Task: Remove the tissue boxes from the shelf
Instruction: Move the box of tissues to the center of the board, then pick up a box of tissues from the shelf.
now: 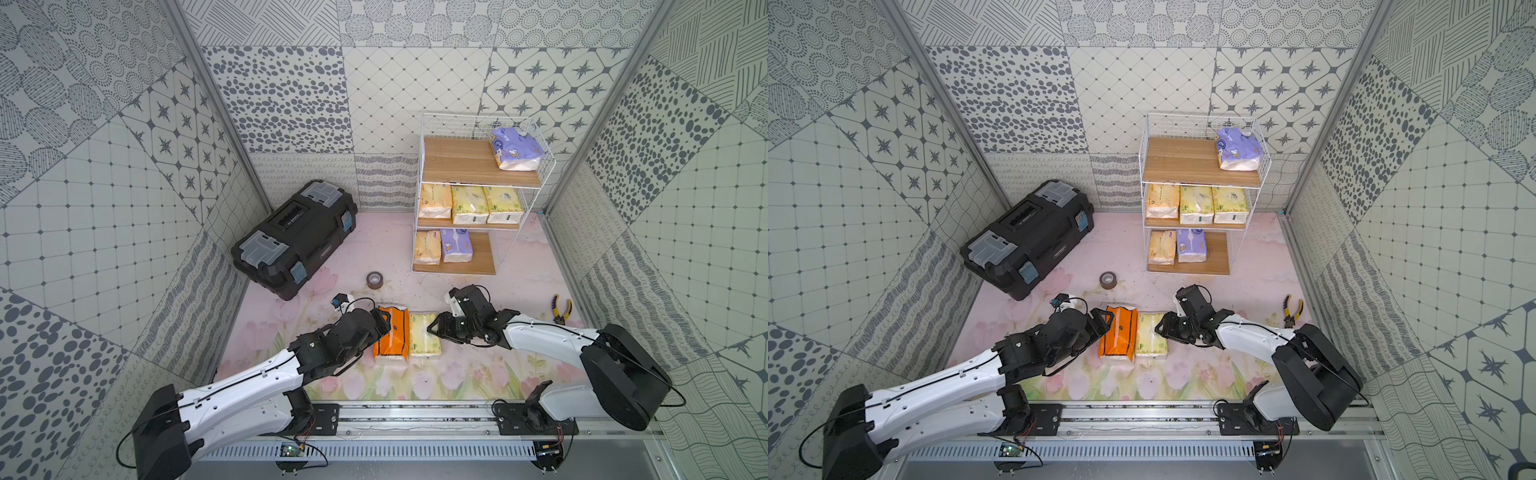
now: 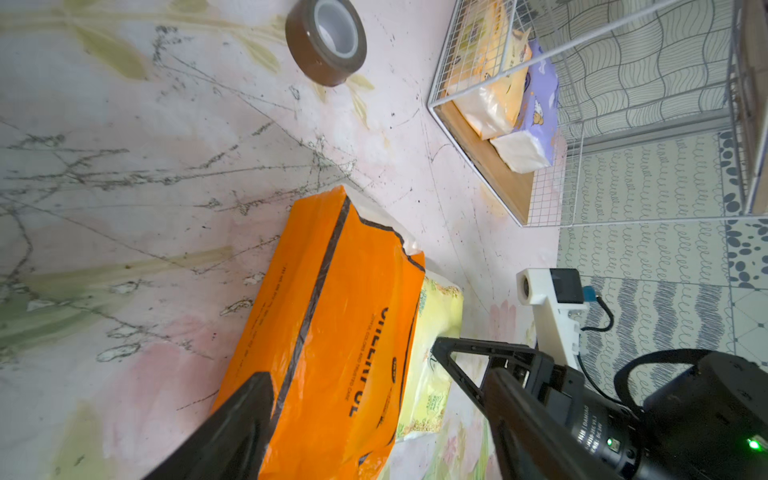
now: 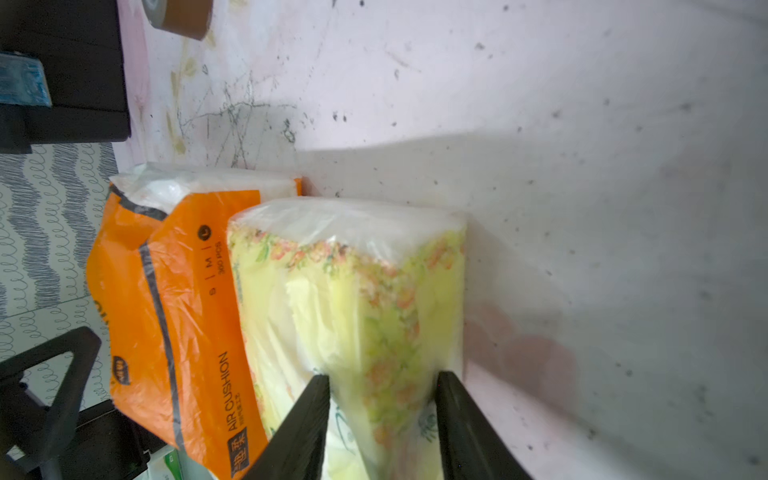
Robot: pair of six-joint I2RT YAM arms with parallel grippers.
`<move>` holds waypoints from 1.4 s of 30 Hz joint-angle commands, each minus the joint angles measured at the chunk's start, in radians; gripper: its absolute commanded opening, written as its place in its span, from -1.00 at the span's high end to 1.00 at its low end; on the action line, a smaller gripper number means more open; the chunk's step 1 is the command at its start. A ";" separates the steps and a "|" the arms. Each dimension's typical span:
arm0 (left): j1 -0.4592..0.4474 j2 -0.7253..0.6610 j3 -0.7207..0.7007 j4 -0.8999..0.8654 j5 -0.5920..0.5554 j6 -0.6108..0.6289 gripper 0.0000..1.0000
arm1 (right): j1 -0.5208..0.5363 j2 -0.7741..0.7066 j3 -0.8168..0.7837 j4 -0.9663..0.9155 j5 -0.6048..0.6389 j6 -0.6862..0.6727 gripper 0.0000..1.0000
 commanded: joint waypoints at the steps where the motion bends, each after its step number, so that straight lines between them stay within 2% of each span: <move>1: 0.005 -0.064 -0.021 0.031 -0.008 0.080 -0.66 | -0.009 -0.080 0.019 -0.026 0.134 0.030 -0.07; 7: 0.006 -0.045 -0.038 0.288 0.091 0.104 -0.63 | -0.043 -0.378 0.148 -0.264 0.370 -0.059 -0.07; 9: 0.005 -0.029 -0.033 0.340 0.104 0.108 -0.70 | -0.077 -0.453 0.233 -0.335 0.418 -0.111 -0.06; 12: 0.004 -0.003 -0.023 0.390 0.113 0.112 -0.73 | -0.149 -0.491 0.368 -0.389 0.425 -0.159 -0.03; 18: 0.004 0.047 -0.001 0.434 0.128 0.108 -0.73 | -0.261 -0.414 0.650 -0.411 0.434 -0.186 0.03; 24: 0.007 0.065 -0.002 0.478 0.133 0.092 -0.73 | -0.293 -0.251 0.929 -0.417 0.456 -0.179 0.04; 30: 0.006 0.067 -0.019 0.526 0.138 0.079 -0.73 | -0.325 -0.141 1.058 -0.403 0.526 -0.087 -0.07; 42: 0.005 0.034 -0.043 0.542 0.138 0.064 -0.73 | -0.438 0.016 1.211 -0.365 0.481 0.017 -0.08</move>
